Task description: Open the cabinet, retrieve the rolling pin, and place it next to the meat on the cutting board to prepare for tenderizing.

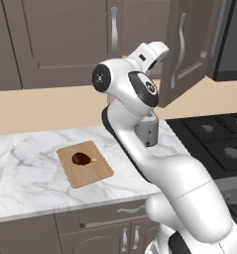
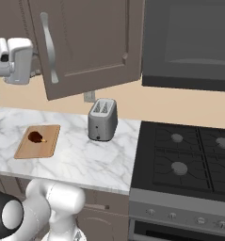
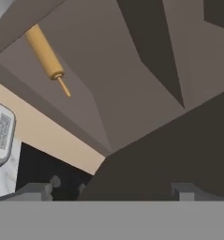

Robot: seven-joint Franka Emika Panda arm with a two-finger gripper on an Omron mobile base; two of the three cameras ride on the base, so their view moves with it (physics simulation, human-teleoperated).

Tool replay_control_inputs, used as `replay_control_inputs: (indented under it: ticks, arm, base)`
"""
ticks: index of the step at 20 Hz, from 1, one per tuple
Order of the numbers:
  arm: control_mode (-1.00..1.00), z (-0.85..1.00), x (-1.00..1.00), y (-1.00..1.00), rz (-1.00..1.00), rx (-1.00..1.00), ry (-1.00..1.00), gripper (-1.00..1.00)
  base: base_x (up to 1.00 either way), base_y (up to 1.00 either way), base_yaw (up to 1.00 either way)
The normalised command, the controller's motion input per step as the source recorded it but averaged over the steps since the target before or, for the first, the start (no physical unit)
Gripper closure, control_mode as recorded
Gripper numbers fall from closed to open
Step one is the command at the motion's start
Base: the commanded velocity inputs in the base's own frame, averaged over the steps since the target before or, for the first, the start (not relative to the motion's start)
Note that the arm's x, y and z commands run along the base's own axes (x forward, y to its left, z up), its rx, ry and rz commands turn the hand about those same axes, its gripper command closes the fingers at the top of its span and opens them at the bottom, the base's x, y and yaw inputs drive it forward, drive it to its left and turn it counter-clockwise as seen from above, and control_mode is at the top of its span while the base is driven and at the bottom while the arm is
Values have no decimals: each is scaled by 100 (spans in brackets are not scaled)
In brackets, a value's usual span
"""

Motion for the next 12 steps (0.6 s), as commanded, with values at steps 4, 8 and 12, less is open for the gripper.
replay_control_inputs:
  ticks: [4,8,12]
  arm:
    - [-100,-18,-32,-59,-6,0,0,-100]
    - [-100,-29,-44,-73,-7,1,0,-100]
    - [-100,-25,-35,-86,-10,2,0,-100]
  base:
    - [0,0,0]
    - [0,0,0]
    - [0,0,0]
